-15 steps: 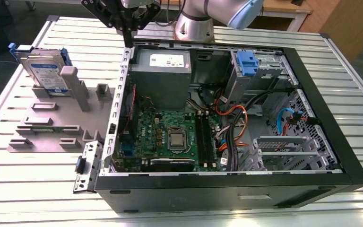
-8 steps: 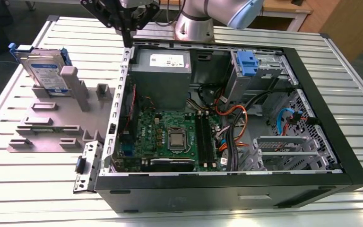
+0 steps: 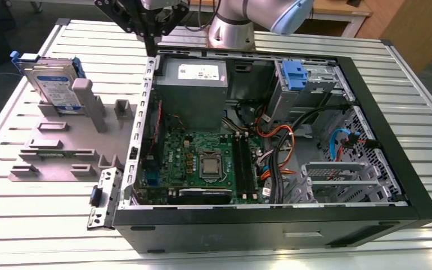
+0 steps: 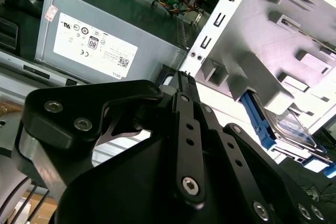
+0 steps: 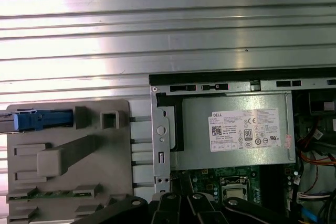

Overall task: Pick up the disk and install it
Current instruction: 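Reach for the disk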

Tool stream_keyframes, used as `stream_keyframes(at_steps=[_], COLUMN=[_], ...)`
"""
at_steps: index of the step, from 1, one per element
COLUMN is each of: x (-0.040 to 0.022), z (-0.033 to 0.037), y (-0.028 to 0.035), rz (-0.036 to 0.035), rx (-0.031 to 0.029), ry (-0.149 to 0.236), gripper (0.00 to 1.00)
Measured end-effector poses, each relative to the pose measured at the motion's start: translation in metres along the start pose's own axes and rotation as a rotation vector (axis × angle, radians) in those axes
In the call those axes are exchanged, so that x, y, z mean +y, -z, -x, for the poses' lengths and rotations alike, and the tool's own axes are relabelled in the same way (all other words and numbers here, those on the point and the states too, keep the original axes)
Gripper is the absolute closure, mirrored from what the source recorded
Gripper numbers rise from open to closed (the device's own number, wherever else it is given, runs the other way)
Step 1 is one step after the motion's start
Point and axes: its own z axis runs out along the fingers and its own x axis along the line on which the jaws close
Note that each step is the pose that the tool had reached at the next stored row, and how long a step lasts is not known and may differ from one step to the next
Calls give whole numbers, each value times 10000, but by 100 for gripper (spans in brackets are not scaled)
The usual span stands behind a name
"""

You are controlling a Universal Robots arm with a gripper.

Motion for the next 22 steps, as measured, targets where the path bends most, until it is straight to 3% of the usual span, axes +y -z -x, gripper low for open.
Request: stream_keyframes(at_steps=[22], x=[-4], z=[-48], y=[-2], rz=[-1], rx=[1], ry=[0], gripper=[89])
